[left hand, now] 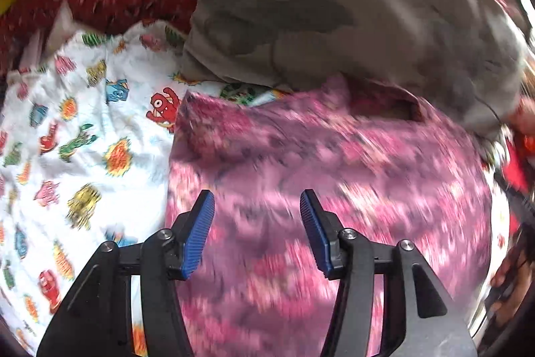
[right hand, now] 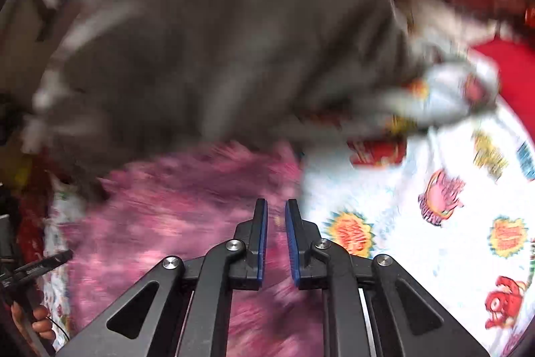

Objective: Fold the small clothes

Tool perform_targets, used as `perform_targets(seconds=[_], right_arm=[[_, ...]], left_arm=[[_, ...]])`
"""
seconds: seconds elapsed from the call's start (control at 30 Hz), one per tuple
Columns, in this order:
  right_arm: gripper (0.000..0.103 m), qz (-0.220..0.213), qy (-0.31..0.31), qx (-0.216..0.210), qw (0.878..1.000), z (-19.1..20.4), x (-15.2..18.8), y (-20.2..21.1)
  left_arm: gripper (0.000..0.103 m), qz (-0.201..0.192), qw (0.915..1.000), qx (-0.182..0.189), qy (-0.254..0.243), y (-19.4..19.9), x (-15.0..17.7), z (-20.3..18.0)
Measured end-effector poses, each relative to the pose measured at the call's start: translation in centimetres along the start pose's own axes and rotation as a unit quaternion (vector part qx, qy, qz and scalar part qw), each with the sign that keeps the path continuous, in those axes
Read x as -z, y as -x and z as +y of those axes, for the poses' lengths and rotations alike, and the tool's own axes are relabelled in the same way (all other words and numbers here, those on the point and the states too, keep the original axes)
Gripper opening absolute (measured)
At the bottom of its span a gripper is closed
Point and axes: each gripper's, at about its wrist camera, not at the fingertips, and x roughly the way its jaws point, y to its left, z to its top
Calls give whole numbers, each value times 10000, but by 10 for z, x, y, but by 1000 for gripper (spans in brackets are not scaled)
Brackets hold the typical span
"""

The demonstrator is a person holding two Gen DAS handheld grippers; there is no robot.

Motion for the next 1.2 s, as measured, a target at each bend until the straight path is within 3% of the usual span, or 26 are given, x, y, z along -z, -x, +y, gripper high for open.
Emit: perform_targets(seconds=[0.07,0.13,0.2,0.23,0.3,0.47,0.63,0.73,0.83,0.93,0.97,1.03,1.2], right_arm=[[25,-236,47,-359,9991,9,12,20],[29,-156,131,-461,9987,15,31,19],[29,417,246,-201,9986,18,50,-6],[30,845,197,-73,9962,17,61,-21],[29,467,174,-65,9987,23,67,-5],[34,218,28,-337,9992,31,71,29],[35,771,112,-69,9969,26,97,13],[38,648,225,36,9976,34,92,24],[38,471,173,-176,9986,40,92,36],[51,611,261,-3,9978,40,100,27],[51,802,261,46,9964,38,105,18],[51,702,317,98,9970,40,104,23],[53,704,410,-76,9966,59,97,38]], left_arm=[[52,14,9999,115,-65,5,18,-6],[53,223,9996,7,-172,-8,32,-14],[54,471,9984,-206,-247,-29,43,-22],[54,284,9987,-321,-282,-27,47,-26],[54,195,9975,-519,-432,-18,50,-35],[54,225,9973,-478,-509,-4,64,-53],[54,171,9969,-605,-469,2,79,-63],[54,202,9969,-586,-486,8,77,-63],[54,155,9961,-608,-615,10,76,-64],[55,204,9951,-695,-676,8,84,-69],[55,249,9951,-687,-668,7,86,-69],[55,298,9955,-571,-689,14,90,-70],[55,665,9970,189,-348,30,86,-40]])
